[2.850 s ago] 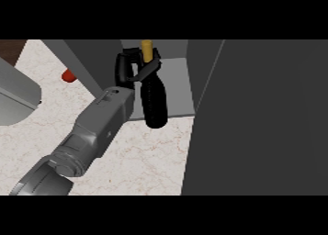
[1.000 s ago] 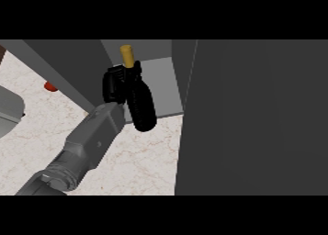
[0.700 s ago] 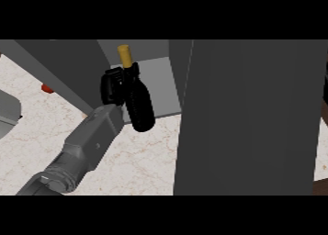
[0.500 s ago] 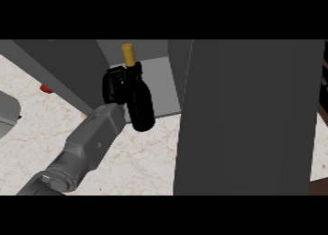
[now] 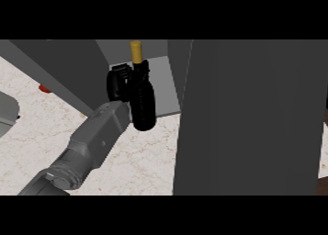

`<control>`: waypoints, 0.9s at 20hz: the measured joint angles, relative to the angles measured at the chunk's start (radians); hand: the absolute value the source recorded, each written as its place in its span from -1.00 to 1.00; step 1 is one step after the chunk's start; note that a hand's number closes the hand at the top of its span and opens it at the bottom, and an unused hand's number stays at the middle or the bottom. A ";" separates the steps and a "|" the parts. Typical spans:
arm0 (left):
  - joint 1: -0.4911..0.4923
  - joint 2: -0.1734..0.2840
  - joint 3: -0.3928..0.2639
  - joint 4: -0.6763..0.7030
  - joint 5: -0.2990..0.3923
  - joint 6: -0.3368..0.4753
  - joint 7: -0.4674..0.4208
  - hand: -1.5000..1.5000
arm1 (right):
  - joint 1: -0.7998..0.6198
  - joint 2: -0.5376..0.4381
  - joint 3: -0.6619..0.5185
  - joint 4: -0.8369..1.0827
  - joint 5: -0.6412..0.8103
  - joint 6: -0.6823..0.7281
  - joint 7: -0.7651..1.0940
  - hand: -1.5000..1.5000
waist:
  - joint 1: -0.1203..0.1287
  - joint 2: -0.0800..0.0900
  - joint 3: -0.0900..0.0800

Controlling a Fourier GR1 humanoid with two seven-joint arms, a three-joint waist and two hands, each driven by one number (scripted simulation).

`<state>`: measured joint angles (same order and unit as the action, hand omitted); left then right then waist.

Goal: Pick up the wine, place it into the cabinet and close the cabinet

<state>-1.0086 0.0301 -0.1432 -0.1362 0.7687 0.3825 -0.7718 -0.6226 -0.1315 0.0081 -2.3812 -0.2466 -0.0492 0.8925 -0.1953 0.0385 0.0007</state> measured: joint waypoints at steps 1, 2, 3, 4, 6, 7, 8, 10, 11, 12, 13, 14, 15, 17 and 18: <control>-0.005 -0.002 -0.004 0.002 0.002 0.008 0.005 1.00 | 0.007 0.001 -0.001 0.001 -0.002 0.004 -0.005 -1.00 | 0.001 0.001 0.000; -0.012 -0.005 -0.006 0.004 0.004 0.020 0.011 1.00 | 0.007 0.000 -0.006 0.002 -0.003 0.004 -0.006 -1.00 | 0.002 0.002 0.000; -0.019 -0.007 -0.007 0.008 0.006 0.024 0.019 1.00 | 0.008 -0.003 -0.010 0.003 -0.004 0.007 -0.008 -1.00 | 0.004 0.004 -0.001; -0.030 -0.011 -0.008 0.012 0.008 0.035 0.030 1.00 | 0.016 -0.002 -0.013 0.001 -0.006 0.008 -0.010 -1.00 | 0.005 0.004 -0.001; -0.046 -0.018 -0.014 0.019 0.010 0.056 0.047 1.00 | 0.025 -0.003 -0.018 0.002 -0.007 0.013 -0.016 -1.00 | 0.006 0.006 -0.001; -0.046 -0.021 -0.018 0.023 0.009 0.061 0.047 1.00 | 0.027 -0.003 -0.020 0.004 -0.006 0.013 -0.017 -1.00 | 0.007 0.007 -0.002; -0.049 -0.023 -0.020 0.025 0.010 0.062 0.051 1.00 | 0.026 -0.007 -0.026 0.005 -0.008 0.016 -0.018 -1.00 | 0.010 0.008 -0.002; -0.075 -0.025 -0.022 0.032 0.011 0.078 0.074 1.00 | 0.033 -0.008 -0.031 0.004 -0.010 0.019 -0.020 -1.00 | 0.014 0.008 -0.002; -0.081 -0.026 -0.021 0.036 0.012 0.081 0.082 1.00 | 0.037 -0.010 -0.033 0.003 -0.010 0.020 -0.022 -1.00 | 0.017 0.009 -0.002; -0.086 -0.027 -0.020 0.038 0.013 0.077 0.087 1.00 | 0.037 -0.012 -0.036 0.003 -0.010 0.022 -0.023 -1.00 | 0.021 0.010 -0.002; -0.090 -0.028 -0.020 0.041 0.015 0.077 0.096 1.00 | 0.040 -0.012 -0.038 0.002 -0.010 0.022 -0.027 -1.00 | 0.025 0.009 -0.002; -0.098 -0.028 -0.017 0.044 0.018 0.079 0.108 1.00 | 0.039 -0.015 -0.042 0.002 -0.013 0.024 -0.025 -1.00 | 0.027 0.008 -0.002; -0.102 -0.028 -0.016 0.048 0.020 0.082 0.116 1.00 | 0.045 -0.016 -0.044 0.000 -0.014 0.027 -0.026 -1.00 | 0.024 0.009 -0.002; -0.121 -0.029 -0.013 0.054 0.023 0.088 0.139 1.00 | 0.048 -0.016 -0.045 0.003 -0.013 0.031 -0.034 -1.00 | 0.027 0.011 -0.002; -0.127 -0.029 -0.012 0.057 0.024 0.088 0.147 1.00 | 0.047 -0.016 -0.048 0.005 -0.014 0.031 -0.036 -1.00 | 0.030 0.012 -0.002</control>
<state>-1.1360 0.0008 -0.1549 -0.0789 0.7930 0.4709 -0.6246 -0.5752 -0.1474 -0.0396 -2.3765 -0.2606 -0.0179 0.8569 -0.1658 0.0506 -0.0016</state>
